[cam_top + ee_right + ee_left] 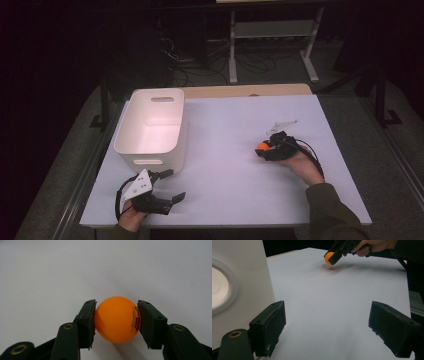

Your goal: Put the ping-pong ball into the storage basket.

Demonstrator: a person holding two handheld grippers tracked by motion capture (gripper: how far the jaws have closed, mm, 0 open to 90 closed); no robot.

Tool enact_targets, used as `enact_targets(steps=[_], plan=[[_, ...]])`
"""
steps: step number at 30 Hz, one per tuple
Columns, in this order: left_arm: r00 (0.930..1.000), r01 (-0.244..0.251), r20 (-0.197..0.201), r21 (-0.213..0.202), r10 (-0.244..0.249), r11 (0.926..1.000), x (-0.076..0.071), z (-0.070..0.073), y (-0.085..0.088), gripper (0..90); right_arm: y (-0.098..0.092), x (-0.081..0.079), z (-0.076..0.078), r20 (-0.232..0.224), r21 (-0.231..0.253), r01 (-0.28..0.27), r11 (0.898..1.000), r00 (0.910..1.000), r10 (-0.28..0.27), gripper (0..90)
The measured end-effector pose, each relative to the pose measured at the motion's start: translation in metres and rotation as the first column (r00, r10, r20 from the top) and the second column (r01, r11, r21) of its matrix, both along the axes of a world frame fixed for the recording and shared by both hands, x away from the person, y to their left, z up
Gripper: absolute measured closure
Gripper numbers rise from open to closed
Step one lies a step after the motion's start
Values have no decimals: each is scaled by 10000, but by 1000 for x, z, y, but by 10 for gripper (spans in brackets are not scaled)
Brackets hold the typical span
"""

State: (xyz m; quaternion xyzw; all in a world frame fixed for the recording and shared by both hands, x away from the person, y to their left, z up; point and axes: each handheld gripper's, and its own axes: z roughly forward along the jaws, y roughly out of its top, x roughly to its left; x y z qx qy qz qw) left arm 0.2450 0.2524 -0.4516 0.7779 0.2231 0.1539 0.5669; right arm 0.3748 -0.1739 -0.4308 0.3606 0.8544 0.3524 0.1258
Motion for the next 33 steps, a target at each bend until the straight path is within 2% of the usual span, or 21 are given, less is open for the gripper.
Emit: enact_targets(steps=[14, 33], plan=[[10000, -2, -3, 6, 2, 10000, 0, 0, 0, 141, 10, -5, 10, 94, 198, -346, 9992, 9994, 345, 496], [10000, 0, 5, 12, 0, 10000, 0, 0, 0, 141, 23, -10, 14, 143, 148, -830, 9964, 9965, 828, 496]])
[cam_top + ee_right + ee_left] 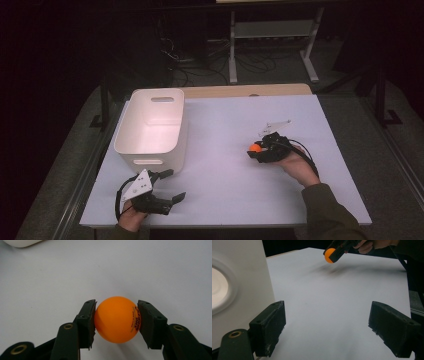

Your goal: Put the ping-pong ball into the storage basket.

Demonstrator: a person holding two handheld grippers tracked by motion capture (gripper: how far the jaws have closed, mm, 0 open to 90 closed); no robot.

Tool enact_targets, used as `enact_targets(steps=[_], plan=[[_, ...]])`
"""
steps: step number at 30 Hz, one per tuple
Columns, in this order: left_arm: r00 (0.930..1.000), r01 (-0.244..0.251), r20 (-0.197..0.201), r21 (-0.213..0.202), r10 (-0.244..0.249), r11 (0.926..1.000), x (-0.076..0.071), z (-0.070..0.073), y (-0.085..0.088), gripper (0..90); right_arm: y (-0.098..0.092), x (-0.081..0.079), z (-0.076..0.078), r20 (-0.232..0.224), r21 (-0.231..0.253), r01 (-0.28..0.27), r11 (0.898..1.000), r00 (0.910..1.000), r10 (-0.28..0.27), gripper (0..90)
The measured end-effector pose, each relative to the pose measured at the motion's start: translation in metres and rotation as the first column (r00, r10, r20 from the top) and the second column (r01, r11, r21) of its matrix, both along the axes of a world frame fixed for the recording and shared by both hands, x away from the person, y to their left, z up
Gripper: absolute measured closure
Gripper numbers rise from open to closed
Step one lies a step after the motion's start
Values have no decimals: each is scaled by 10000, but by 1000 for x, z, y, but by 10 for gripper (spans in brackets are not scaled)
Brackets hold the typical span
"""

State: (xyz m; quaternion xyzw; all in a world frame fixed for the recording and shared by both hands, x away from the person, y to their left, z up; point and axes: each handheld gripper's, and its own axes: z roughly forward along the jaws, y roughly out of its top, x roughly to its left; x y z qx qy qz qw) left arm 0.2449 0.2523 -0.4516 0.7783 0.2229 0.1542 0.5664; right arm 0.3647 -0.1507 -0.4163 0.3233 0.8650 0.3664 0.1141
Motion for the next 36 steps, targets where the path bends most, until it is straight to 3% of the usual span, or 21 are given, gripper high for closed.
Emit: enact_targets(steps=[36], plan=[[10000, 1, -2, 5, -1, 10000, 0, 0, 0, 141, 26, -8, 2, -140, 85, -641, 9979, 9978, 643, 497]])
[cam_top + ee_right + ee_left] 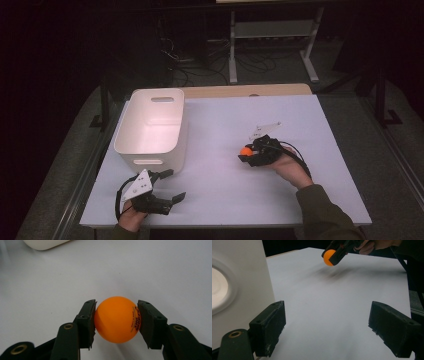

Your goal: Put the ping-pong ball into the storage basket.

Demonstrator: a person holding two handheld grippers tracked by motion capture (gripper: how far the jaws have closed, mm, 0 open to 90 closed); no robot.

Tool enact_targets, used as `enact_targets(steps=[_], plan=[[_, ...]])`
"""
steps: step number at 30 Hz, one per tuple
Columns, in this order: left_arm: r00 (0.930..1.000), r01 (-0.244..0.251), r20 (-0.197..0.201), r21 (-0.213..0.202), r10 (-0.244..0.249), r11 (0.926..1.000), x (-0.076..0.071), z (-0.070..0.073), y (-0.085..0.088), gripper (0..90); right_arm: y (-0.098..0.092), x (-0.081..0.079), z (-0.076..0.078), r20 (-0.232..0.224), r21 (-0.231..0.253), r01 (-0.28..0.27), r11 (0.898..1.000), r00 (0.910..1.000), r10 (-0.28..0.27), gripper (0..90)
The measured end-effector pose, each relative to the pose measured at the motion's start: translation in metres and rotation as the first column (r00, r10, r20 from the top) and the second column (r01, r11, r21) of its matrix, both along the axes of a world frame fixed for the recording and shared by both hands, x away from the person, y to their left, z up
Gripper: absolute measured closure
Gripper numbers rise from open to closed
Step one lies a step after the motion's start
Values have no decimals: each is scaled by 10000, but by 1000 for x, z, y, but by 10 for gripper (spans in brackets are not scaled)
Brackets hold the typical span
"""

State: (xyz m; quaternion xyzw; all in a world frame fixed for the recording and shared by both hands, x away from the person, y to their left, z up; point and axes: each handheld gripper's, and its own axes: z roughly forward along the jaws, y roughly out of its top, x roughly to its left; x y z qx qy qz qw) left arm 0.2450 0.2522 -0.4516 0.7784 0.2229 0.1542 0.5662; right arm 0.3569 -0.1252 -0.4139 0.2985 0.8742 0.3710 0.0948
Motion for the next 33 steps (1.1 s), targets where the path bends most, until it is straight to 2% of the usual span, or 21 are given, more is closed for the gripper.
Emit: enact_targets(steps=[25, 33], plan=[[10000, -6, -24, -7, 6, 10000, 0, 0, 0, 141, 25, -4, -2, -89, -18, -684, 9977, 9976, 684, 497], [10000, -7, -6, -10, 7, 10000, 0, 0, 0, 141, 33, -4, 0, -109, 120, -916, 9957, 9957, 917, 497]])
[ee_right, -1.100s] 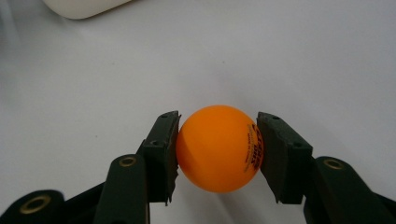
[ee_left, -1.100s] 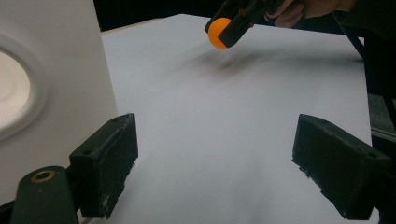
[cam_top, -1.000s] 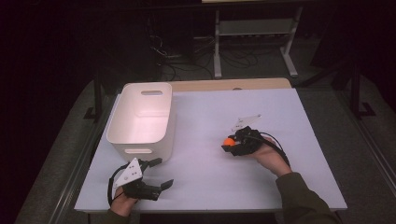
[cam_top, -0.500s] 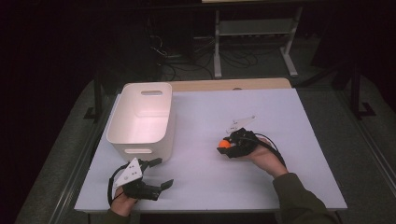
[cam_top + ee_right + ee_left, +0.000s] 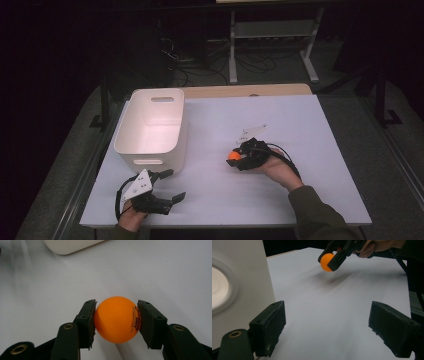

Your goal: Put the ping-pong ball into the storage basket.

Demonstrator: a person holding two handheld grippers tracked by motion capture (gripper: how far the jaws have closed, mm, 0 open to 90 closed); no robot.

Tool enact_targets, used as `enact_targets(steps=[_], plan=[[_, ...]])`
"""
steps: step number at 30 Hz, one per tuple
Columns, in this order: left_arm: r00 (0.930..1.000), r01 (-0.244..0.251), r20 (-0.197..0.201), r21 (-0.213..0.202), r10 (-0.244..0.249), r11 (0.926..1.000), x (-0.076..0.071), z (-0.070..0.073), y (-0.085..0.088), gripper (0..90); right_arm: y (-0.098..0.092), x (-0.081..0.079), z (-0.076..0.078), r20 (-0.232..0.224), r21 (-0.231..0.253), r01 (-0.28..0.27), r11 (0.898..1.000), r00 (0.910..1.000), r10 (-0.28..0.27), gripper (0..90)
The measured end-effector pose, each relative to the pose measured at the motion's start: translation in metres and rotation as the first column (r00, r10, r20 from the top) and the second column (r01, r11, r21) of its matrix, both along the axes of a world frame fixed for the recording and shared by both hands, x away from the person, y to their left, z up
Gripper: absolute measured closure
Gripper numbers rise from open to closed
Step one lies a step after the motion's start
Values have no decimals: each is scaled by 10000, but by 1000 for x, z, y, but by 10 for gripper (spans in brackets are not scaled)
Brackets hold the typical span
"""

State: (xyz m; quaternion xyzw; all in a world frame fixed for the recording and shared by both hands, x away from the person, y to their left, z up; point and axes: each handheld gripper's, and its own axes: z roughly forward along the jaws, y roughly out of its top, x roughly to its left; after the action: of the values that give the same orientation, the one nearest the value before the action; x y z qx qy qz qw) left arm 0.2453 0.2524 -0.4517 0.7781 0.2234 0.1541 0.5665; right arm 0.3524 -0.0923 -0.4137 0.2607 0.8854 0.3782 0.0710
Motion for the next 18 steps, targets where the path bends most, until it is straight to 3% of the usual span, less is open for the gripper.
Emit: enact_targets(steps=[18], plan=[[10000, -1, -11, 1, 1, 10000, 0, 0, 0, 141, 22, 1, 5, 13, 206, -437, 9988, 9990, 437, 497]])
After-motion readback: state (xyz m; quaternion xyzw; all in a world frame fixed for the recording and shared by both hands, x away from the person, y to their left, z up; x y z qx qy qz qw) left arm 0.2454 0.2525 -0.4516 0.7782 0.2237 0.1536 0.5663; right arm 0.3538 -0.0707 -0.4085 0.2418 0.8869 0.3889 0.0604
